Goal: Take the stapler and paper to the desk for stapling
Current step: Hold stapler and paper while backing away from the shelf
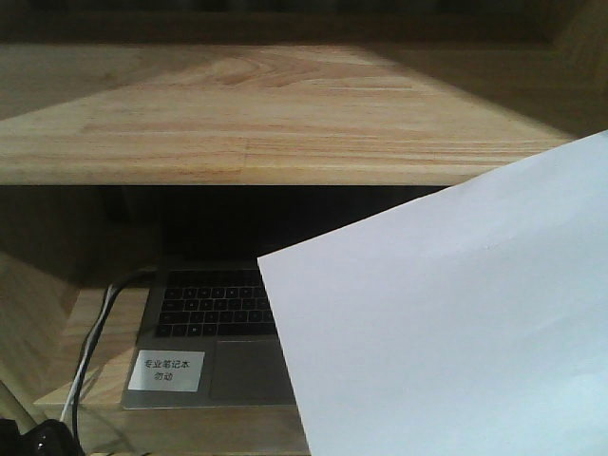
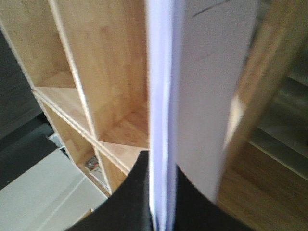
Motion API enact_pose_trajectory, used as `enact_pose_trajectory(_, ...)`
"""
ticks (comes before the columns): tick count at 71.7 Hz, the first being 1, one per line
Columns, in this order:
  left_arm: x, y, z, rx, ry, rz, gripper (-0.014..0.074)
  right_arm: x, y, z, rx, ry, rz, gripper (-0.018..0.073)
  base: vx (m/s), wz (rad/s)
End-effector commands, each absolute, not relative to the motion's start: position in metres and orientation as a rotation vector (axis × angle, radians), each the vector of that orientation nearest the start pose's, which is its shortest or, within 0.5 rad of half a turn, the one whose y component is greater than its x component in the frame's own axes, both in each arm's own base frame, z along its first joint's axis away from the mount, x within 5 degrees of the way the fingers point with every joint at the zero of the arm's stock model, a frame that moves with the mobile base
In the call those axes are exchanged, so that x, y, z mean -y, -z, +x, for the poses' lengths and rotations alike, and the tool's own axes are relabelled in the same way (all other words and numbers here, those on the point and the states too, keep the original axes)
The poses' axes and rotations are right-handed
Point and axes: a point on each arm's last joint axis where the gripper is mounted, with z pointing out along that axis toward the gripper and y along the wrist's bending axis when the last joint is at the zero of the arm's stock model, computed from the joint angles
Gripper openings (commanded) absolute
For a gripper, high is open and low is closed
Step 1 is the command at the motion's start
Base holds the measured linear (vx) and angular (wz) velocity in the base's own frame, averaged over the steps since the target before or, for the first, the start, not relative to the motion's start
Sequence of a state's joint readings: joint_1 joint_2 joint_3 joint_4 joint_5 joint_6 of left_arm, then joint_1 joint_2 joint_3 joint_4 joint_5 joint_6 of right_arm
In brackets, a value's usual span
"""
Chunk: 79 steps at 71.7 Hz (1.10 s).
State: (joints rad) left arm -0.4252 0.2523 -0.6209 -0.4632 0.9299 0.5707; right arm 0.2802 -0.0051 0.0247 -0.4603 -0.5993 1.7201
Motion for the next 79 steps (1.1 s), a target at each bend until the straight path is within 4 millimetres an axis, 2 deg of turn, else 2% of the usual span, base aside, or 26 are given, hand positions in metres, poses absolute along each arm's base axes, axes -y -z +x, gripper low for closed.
enact_pose_trajectory(1,0.0430,-0.3424,0.0150,-1.681,0.494,0.828,-0.0006,-0.0317,-0.2599,0.0278,-1.019,-1.602,0.290,-0.0003,0.00,0.00)
enact_pose_trajectory(18,0.0430,-0.3424,0.0150,-1.681,0.494,0.828,-0.0006,-0.0345,-0.2618,0.0240,-1.006,-1.602,0.215,-0.0003,0.00,0.00)
enact_pose_trajectory(79,0.0430,-0.3424,0.0150,-1.681,0.494,0.828,-0.0006,-0.0346,-0.2619,0.0238,-1.005,-1.603,0.212,-0.0003,0.00,0.00)
